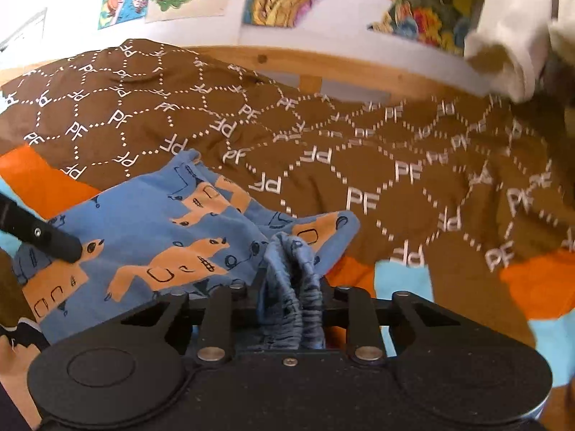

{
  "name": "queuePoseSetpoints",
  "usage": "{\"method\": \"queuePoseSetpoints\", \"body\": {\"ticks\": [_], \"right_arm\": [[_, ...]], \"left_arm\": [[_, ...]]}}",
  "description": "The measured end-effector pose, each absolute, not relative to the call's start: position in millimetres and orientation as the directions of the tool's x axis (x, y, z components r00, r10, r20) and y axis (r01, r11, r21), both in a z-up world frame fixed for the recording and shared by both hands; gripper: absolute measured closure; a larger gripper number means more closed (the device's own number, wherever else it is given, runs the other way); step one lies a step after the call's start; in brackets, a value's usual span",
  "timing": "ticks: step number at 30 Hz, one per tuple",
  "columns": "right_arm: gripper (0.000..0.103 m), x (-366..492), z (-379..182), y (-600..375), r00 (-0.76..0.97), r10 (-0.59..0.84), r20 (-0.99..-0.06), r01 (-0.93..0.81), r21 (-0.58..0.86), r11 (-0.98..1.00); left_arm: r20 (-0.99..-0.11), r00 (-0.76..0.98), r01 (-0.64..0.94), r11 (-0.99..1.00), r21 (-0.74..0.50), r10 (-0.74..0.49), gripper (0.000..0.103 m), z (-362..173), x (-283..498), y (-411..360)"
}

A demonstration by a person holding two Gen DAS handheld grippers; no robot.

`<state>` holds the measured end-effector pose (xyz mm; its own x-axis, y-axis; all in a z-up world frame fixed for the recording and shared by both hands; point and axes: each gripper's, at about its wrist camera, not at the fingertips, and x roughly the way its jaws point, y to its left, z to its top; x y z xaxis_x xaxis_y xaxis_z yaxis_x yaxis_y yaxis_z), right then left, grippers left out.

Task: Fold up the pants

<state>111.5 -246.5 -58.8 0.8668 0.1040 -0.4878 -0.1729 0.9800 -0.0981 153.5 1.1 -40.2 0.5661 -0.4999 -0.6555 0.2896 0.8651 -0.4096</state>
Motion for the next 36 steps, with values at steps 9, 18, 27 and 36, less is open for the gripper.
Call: {"method": "queuePoseSetpoints", "body": {"ticks": [9,18,27,36], "right_arm": [[0.082,87.8,-37.1,-231.1,0.929,0.084,-0.362,-0.193,-0.277,0.941],[0.082,88.6,-17.2,-222.1,0.954,0.105,-0.281,-0.207,-0.365,0.908],[0.082,141.8,13.1,-210.9,0.968,0.163,-0.193,-0.237,-0.465,0.853],[0.082,217.9,7.1,-175.4,0.944,0.204,-0.260,-0.318,-0.548,0.774]], "left_arm": [[-0.576,0.626,0.321,0.848,-0.422,-0.525,0.088,-26.5,142.8,3.2],[-0.516,0.730,0.367,0.894,-0.257,-0.448,0.088,-6.0,128.2,-11.3],[-0.435,0.818,0.294,0.924,-0.245,-0.375,0.088,14.5,178.6,0.0],[-0.497,0.806,0.217,0.941,-0.258,-0.322,0.088,-11.1,215.0,34.4]]}}
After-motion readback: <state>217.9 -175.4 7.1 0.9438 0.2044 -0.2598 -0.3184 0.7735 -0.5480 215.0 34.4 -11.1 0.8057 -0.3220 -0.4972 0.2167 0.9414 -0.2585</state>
